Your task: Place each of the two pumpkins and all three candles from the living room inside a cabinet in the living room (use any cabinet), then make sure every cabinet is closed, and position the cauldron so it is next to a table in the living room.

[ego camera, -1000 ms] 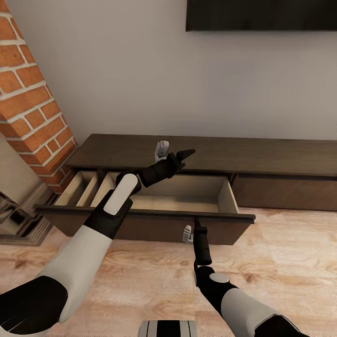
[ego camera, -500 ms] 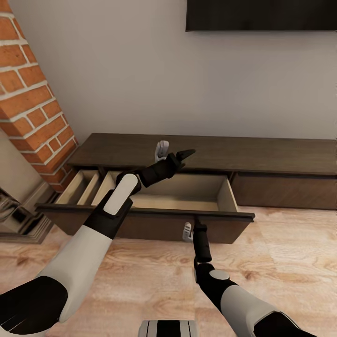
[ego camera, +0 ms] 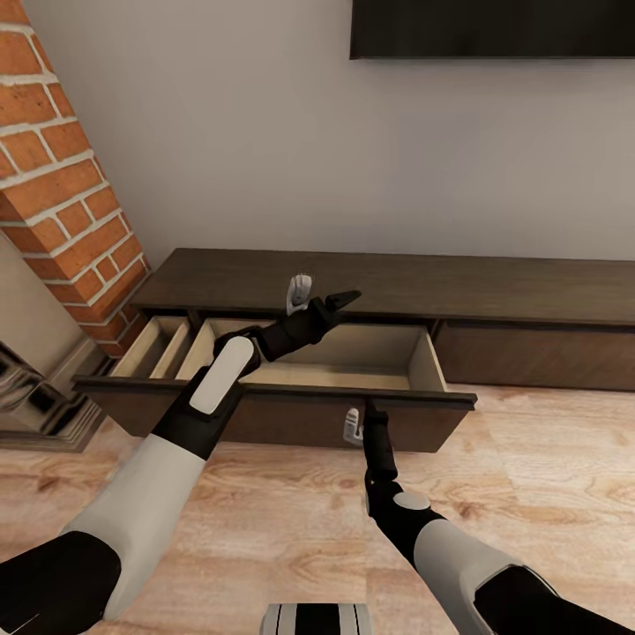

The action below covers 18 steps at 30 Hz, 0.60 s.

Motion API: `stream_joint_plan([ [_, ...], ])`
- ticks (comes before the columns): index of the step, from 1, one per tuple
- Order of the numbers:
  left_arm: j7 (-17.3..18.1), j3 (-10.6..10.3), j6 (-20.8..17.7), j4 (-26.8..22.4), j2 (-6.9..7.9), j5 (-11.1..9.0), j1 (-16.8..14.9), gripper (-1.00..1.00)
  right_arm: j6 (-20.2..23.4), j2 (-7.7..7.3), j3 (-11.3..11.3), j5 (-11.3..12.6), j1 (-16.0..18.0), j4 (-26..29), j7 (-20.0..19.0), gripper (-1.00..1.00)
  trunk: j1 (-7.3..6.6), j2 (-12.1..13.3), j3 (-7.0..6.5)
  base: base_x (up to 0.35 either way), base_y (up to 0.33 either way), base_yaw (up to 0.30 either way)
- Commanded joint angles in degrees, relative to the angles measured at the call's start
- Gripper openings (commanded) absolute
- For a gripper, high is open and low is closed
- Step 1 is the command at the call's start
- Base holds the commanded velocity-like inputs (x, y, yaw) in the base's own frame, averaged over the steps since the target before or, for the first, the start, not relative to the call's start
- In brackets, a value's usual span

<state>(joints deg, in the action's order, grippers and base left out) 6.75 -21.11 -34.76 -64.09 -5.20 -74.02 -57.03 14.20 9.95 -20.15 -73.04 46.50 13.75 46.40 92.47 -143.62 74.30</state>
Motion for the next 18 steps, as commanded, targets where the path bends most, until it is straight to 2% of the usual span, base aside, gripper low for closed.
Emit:
stream_joint_plan([
  [1, 0.00, 0.01, 0.00, -0.15, 0.29, -0.05, 0.33, 1.00, 0.04, -0.03, 0.34, 0.41, -0.22, 0.33, -0.53, -1.00, -0.03, -0.02, 0.01, 0.000, 0.000, 0.000],
  [5, 0.02, 0.05, -0.04, -1.30, 0.98, -0.31, 1.18, 1.00, 0.17, -0.01, -0.22, 1.46, -0.40, 0.67, -0.78, -1.00, -0.03, -0.02, 0.01, 0.000, 0.000, 0.000],
  [6, 0.03, 0.03, -0.04, -1.49, 0.98, -0.32, 1.18, 1.00, 0.19, -0.01, -0.40, 1.73, -0.42, 0.71, -0.84, 1.00, -0.03, -0.02, 0.01, 0.000, 0.000, 0.000],
  [12, 0.01, 0.14, -0.05, -1.70, 0.90, -0.33, 1.22, 1.00, 0.50, -0.01, 1.59, 2.45, -1.41, 0.74, -1.34, 1.00, -0.03, -0.02, 0.01, 0.000, 0.000, 0.000],
  [16, 0.01, 0.20, -0.17, -1.82, 0.96, -0.49, 1.22, 1.00, 0.61, -0.07, 1.70, 2.46, -1.41, 0.75, -1.23, 1.00, -0.03, -0.02, 0.01, 0.000, 0.000, 0.000],
  [17, 0.03, 0.14, -0.21, -1.83, 1.01, -1.70, 1.22, 1.00, 0.58, -0.09, 1.70, 2.46, -1.41, 0.75, -1.17, 1.00, -0.03, -0.02, 0.01, 0.000, 0.000, 0.000],
  [18, 0.04, 0.12, -0.19, -1.83, 1.02, -2.06, 1.22, 1.00, 0.58, -0.09, 1.70, 2.46, -1.41, 0.75, -1.16, 1.00, -0.03, -0.02, 0.01, 0.000, 0.000, 0.000],
])
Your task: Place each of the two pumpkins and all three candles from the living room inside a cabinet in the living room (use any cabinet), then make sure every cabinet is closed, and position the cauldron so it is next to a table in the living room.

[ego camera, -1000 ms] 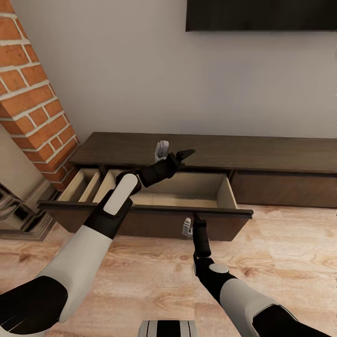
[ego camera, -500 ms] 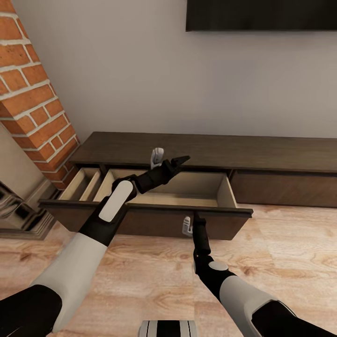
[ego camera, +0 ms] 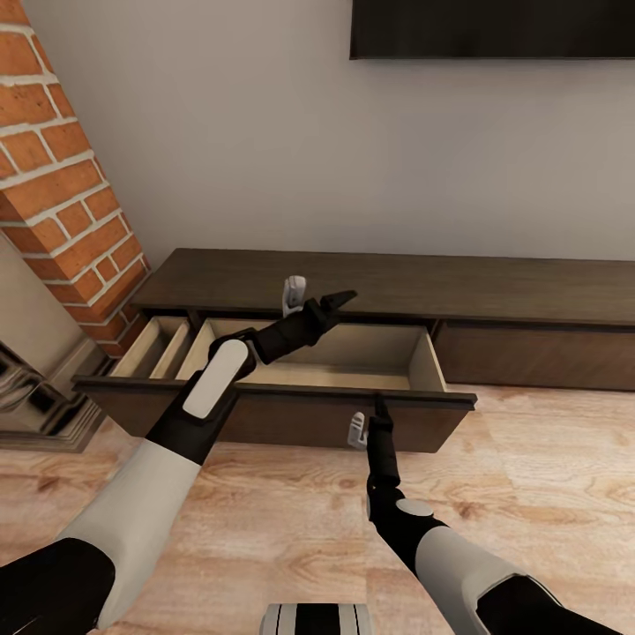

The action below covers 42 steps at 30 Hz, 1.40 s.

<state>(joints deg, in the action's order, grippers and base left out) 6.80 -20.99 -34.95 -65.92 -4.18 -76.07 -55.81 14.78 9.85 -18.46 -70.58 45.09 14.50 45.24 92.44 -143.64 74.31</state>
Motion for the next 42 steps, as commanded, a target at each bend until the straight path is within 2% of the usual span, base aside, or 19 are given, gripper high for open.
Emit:
stream_joint_plan([
  [1, 0.03, -0.05, 0.03, -0.02, 0.03, -1.15, 0.00, 1.00, -0.01, 0.00, 0.00, 0.00, -0.02, -0.02, 0.01, 1.00, 0.00, 0.00, 0.00, 0.000, 0.000, 0.000],
  [3, 0.04, -0.08, 0.13, -0.52, 0.09, -2.25, 0.04, 1.00, -0.01, -0.01, 0.00, 0.00, -0.06, -0.06, 0.07, 1.00, 0.00, 0.00, 0.00, 0.000, 0.000, 0.000],
  [7, 0.06, -0.10, 0.22, -2.87, 0.13, -2.94, 0.43, 1.00, -0.01, -0.01, 0.00, 0.00, -0.20, -0.08, 0.11, 1.00, 0.00, 0.00, 0.00, 0.000, 0.000, 0.000],
  [18, 0.06, -0.17, 0.32, -3.43, 0.05, -3.03, 0.53, 1.00, -0.17, -0.18, 0.00, 0.08, -0.31, -0.16, -0.05, 1.00, 0.00, 0.00, 0.00, -0.221, 0.000, 0.000],
  [28, -0.02, -0.35, 0.46, -3.23, 0.05, -2.84, 0.63, 1.00, -0.48, -0.41, 0.10, 0.20, -2.31, -0.10, -0.79, 1.00, 0.00, 0.00, 0.00, -0.334, 0.000, 0.000],
  [29, -0.02, -0.39, 0.47, -3.06, 0.05, -2.81, 0.67, 1.00, -0.50, -0.42, 0.16, 0.78, -2.34, -0.08, -1.08, 1.00, 0.00, 0.00, 0.00, -0.333, 0.000, 0.000],
  [31, -0.07, -0.46, 0.49, -2.78, 0.07, -2.72, 0.86, 1.00, -0.66, -0.47, 0.23, 3.81, -2.36, -0.03, -1.46, 1.00, 0.00, 0.00, 0.00, -0.260, 0.000, 0.000],
  [32, -0.16, -0.52, 0.44, -2.69, 0.15, -2.64, 1.54, 1.00, -1.18, -0.77, 0.20, 7.48, -2.37, 0.20, -1.66, 1.00, 0.00, 0.00, 0.00, -0.079, 0.000, 0.000],
  [33, -0.16, -0.52, 0.43, -2.67, 0.38, -2.62, 1.81, 1.00, -1.70, -0.98, 0.19, 8.65, -2.37, 0.25, -1.72, 1.00, 0.00, 0.00, 0.00, -0.051, 0.000, 0.000],
  [35, -0.02, -0.54, 0.48, -2.73, 1.77, -2.78, 2.63, 1.00, -3.33, -1.37, 0.18, 10.30, -2.37, 0.27, -1.79, 1.00, 0.00, 0.00, 0.00, -0.023, 0.000, 0.000],
  [39, -0.10, -0.60, -0.31, -2.77, 2.43, -3.00, 3.32, 1.00, -3.99, -1.45, 0.18, 10.85, -2.37, 0.03, -1.82, 1.00, 0.00, 0.00, 0.00, -0.003, 0.000, 0.000],
  [42, -0.09, -0.57, -1.02, 0.31, 2.51, -3.01, 4.37, 1.00, -4.10, -1.30, 0.18, 10.89, -2.37, 0.13, -1.78, 1.00, -0.05, 0.03, -0.44, 0.000, 0.000, 0.000],
])
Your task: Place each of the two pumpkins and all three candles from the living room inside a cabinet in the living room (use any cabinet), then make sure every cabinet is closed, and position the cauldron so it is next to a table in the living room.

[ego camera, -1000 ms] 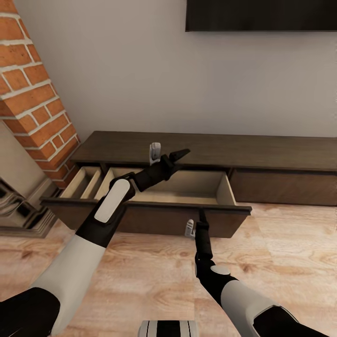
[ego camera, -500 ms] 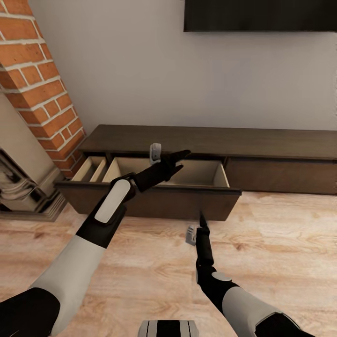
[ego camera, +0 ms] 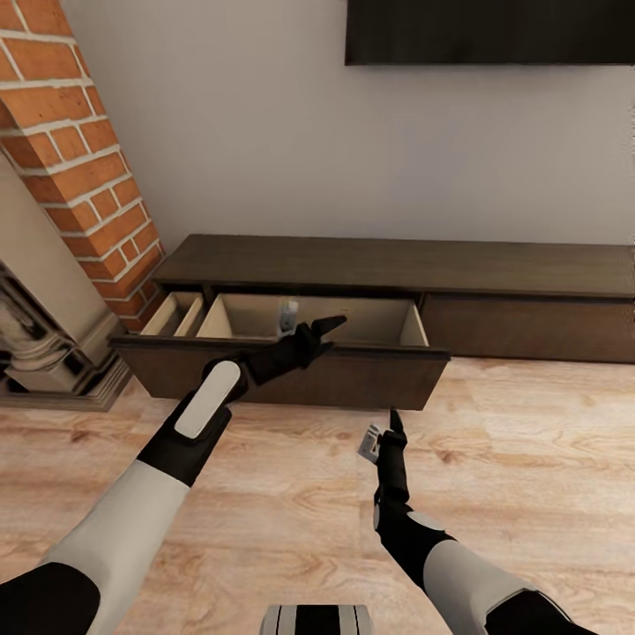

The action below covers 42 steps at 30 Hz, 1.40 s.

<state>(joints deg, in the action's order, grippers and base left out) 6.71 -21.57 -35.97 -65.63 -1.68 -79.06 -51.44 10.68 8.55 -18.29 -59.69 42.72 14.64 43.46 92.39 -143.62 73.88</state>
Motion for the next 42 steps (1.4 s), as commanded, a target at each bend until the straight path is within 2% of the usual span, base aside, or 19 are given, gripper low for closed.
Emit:
stream_joint_plan([
  [1, -0.01, -0.01, -0.13, 0.77, 0.05, 0.01, 0.10, 1.00, -0.02, 0.07, 0.01, 0.06, 0.00, 0.18, 0.05, 1.00, -0.02, 0.02, -0.23, 0.000, 0.000, 0.000],
  [3, -0.02, -0.07, -0.54, 1.14, 0.07, 0.07, 0.15, 1.00, -0.16, 0.14, 0.05, 0.11, 0.00, 0.32, 0.09, 1.00, -0.07, 0.04, -0.67, 0.000, 0.000, 0.000],
  [6, -0.07, -0.07, -3.19, 1.47, 0.31, 0.26, 0.18, 1.00, -1.69, 0.21, 0.11, 0.97, 0.00, 0.13, 0.07, 1.00, -0.15, 0.08, -1.34, 0.000, 0.000, 0.000],
  [8, -0.08, -0.02, -6.85, 1.41, 1.70, 0.24, 0.19, 1.00, -3.47, 0.15, 0.10, 4.03, -0.04, -0.05, 0.04, 1.00, -0.20, 0.11, -1.78, 0.000, 0.000, 0.000],
  [10, -0.08, 0.01, -10.08, 1.56, 3.15, 0.20, 0.20, 1.00, -4.55, 0.07, 0.03, 8.66, -0.12, 0.06, -0.21, 1.00, -0.26, 0.14, -2.22, 0.000, 0.000, 0.000],
  [13, -0.32, -0.04, -12.44, 1.69, 4.18, 0.29, 0.50, 1.00, -5.13, 0.31, -0.19, 13.29, -0.28, 0.32, -0.74, 1.00, -0.33, 0.18, -2.89, 0.000, 0.000, 0.000],
  [16, -0.41, -0.01, -12.93, 1.44, 4.68, 0.36, 2.39, 1.00, -5.26, 0.37, -0.23, 14.18, -0.33, -0.01, -2.30, 1.00, -0.41, 0.22, -3.55, 0.000, 0.000, 0.000],
  [20, -0.47, -0.05, -13.13, 1.52, 6.83, 0.39, 4.72, 1.00, -5.31, 0.00, -0.25, 14.62, -0.35, -0.28, -9.09, 1.00, -0.51, 0.27, -4.44, 0.000, 0.000, 0.000],
  [24, -0.55, -0.14, -13.18, 1.16, 7.76, 0.45, 6.94, 1.00, -5.31, 0.17, -0.12, 14.98, -0.42, -0.31, -12.93, 1.00, -0.62, 0.32, -5.32, 0.000, 0.000, 0.000],
  [27, -0.61, -2.02, -13.15, 1.43, 8.02, 0.53, 7.79, 1.00, -5.28, 0.07, -0.02, 15.16, -0.40, -0.16, -14.72, 1.00, -0.69, 0.36, -5.99, 0.000, 0.000, 0.000],
  [28, -0.64, -3.46, -13.10, 1.47, 8.08, 0.58, 8.09, 1.00, -5.23, 0.03, 0.02, 15.22, -0.40, -0.05, -15.43, 1.00, -0.74, 0.42, -6.21, 0.000, 0.000, 0.000],
  [31, -0.71, -7.40, -13.02, 1.47, 8.38, 0.70, 8.49, 1.00, -5.08, -0.01, 0.07, 15.29, -0.38, 0.11, -16.40, 1.00, -1.40, 1.63, -6.74, 0.000, 0.000, 0.007],
  [32, -0.71, -8.11, -13.01, 1.47, 8.77, 0.69, 8.55, 1.00, -5.04, -0.01, 0.06, 15.29, -0.39, 0.12, -16.52, 1.00, -1.62, 2.03, -6.92, 0.000, 0.000, 0.078],
  [38, -0.75, -9.31, -12.89, 1.61, 10.10, 0.80, 8.63, 1.00, -4.79, 0.26, 0.02, 15.31, -0.40, 0.26, -16.55, 1.00, -2.94, 4.43, -7.95, 0.000, 0.000, 0.217],
  [42, -0.76, -9.22, -12.93, 1.31, 10.44, 3.02, 8.59, 1.00, -4.83, 0.43, 0.01, 15.26, -0.41, 0.54, -16.48, 1.00, -3.82, 6.04, -8.56, 0.000, 0.000, 0.280],
])
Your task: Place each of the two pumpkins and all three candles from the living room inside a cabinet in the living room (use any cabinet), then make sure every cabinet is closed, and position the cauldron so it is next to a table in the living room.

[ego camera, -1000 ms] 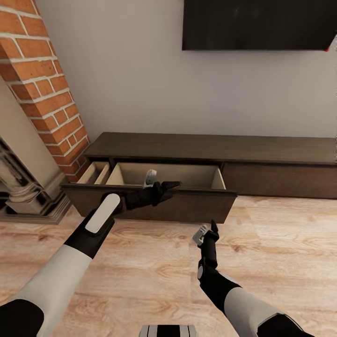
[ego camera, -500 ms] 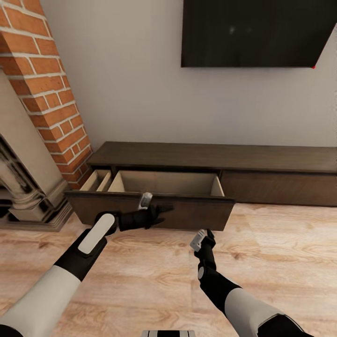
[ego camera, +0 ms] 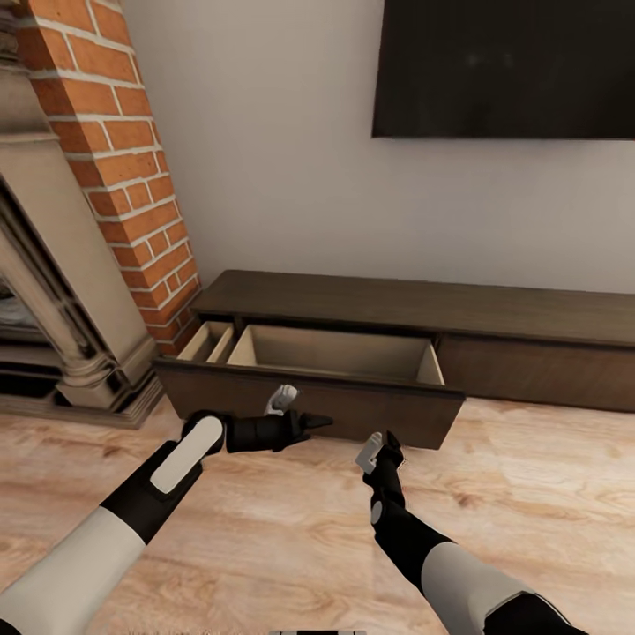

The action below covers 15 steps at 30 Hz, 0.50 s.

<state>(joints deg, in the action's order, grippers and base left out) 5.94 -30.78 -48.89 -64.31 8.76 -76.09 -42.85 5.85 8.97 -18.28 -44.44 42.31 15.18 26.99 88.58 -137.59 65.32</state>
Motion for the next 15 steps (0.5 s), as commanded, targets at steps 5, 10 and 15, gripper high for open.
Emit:
stream_joint_plan([
  [5, -3.85, 0.25, -0.22, -0.88, 0.08, 8.91, -0.11, 1.00, -0.22, 0.12, 0.00, 0.04, -0.03, -0.08, -0.02, 1.00, -1.10, 2.02, -0.75, 0.000, 0.000, 0.285],
  [10, -11.18, 3.38, -0.32, -1.07, 3.31, 13.86, -0.04, 1.00, -0.31, 0.19, 0.00, 0.05, -0.27, -0.41, -0.13, 1.00, -2.20, 4.03, -1.50, 0.000, 0.000, 0.286],
  [15, -11.39, 6.70, -0.32, -0.37, 5.69, 13.97, 0.09, 1.00, -0.31, -0.02, 0.00, -0.04, -0.80, -0.66, -0.29, 1.00, -3.30, 6.03, -2.25, 0.000, 0.000, 0.286],
])
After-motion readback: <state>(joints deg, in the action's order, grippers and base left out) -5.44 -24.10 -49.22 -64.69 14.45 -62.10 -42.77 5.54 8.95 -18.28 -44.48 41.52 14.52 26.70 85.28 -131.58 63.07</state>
